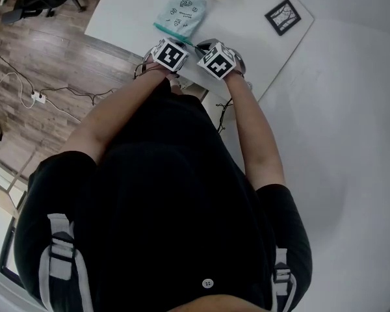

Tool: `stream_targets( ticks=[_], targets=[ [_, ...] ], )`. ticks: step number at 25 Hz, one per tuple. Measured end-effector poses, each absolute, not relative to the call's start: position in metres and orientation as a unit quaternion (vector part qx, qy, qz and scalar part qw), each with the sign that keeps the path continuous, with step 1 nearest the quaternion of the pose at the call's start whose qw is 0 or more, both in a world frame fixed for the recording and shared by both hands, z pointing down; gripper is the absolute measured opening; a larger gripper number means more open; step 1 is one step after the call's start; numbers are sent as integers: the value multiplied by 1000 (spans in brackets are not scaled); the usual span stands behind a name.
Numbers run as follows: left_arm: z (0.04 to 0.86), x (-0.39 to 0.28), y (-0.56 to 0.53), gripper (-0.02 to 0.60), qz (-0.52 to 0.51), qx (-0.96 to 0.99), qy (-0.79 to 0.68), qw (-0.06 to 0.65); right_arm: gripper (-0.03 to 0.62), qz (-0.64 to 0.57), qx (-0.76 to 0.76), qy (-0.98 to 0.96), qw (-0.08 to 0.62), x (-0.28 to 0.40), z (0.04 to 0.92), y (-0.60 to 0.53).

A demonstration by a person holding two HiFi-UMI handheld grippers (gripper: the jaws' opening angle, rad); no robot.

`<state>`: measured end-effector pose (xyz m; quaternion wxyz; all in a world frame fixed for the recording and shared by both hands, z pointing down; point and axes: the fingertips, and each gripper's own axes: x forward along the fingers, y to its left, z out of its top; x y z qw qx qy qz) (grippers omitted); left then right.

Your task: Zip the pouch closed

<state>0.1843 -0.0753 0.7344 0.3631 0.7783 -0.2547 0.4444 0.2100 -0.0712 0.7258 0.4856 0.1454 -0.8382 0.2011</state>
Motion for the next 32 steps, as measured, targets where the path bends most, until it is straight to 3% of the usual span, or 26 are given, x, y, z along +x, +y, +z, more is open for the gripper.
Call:
stream_targets(
  ticks=[32],
  targets=[
    [725, 139, -110, 11, 448, 776, -272, 351, 15, 219, 168, -823, 496, 213, 712, -88]
  ],
)
